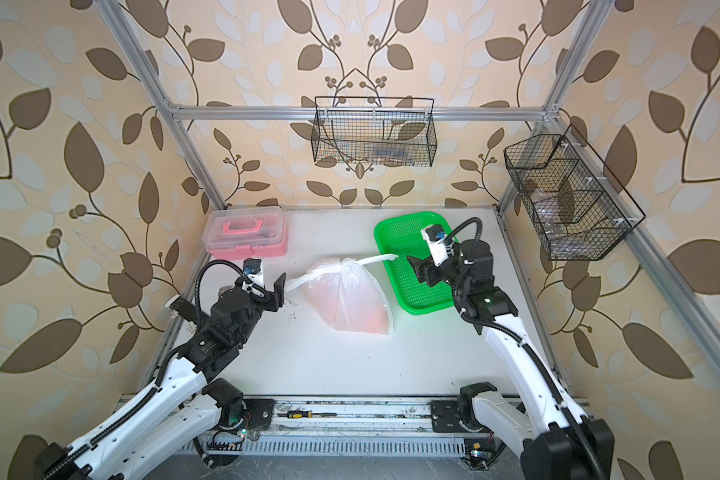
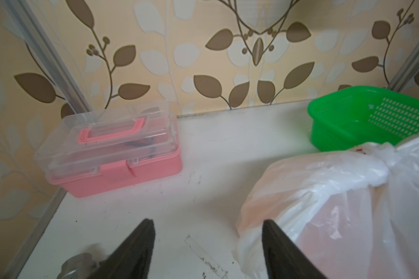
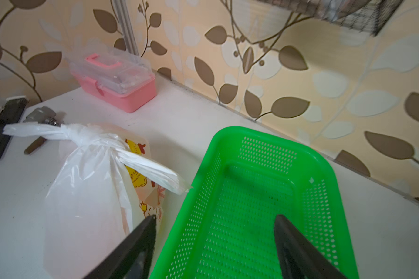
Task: Place the oranges into plastic bags & tie knots
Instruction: Tie the plastic bag at the center of the board, then reset both arms
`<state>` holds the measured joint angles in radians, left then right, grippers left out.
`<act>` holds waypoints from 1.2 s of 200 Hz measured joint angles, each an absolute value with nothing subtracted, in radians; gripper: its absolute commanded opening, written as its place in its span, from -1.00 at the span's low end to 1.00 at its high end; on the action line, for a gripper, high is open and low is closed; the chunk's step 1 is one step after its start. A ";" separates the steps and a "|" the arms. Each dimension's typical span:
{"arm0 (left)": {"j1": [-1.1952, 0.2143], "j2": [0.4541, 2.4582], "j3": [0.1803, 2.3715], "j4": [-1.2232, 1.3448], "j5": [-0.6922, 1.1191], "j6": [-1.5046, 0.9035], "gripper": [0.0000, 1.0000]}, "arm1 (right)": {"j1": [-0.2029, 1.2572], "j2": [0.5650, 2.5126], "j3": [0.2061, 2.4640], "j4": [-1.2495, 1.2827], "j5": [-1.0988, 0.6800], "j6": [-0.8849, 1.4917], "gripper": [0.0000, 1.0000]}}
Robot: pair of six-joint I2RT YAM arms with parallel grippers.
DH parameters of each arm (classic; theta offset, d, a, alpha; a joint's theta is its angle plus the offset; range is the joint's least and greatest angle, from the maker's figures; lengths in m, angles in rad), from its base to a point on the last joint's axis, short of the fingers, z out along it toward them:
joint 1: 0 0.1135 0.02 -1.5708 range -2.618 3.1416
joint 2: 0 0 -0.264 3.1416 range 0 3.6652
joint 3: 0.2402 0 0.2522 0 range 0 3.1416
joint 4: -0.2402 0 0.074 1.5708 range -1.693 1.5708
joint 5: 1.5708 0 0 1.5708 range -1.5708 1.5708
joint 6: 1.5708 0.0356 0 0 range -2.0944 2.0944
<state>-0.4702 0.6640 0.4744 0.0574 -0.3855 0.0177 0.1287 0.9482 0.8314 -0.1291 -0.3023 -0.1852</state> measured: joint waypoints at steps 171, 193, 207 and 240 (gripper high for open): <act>-0.327 0.768 0.352 0.028 -0.788 -0.132 0.98 | -0.016 0.790 0.090 0.471 0.123 0.072 1.00; -0.254 0.822 0.332 0.059 -0.739 -0.155 0.98 | -0.016 0.890 0.082 0.616 0.123 0.068 1.00; -0.220 0.853 0.316 0.084 -0.711 -0.163 0.98 | -0.015 0.943 0.078 0.693 0.120 0.062 1.00; -0.153 0.940 0.285 0.184 -0.624 -0.175 0.98 | -0.016 1.114 0.078 0.910 0.099 0.057 1.00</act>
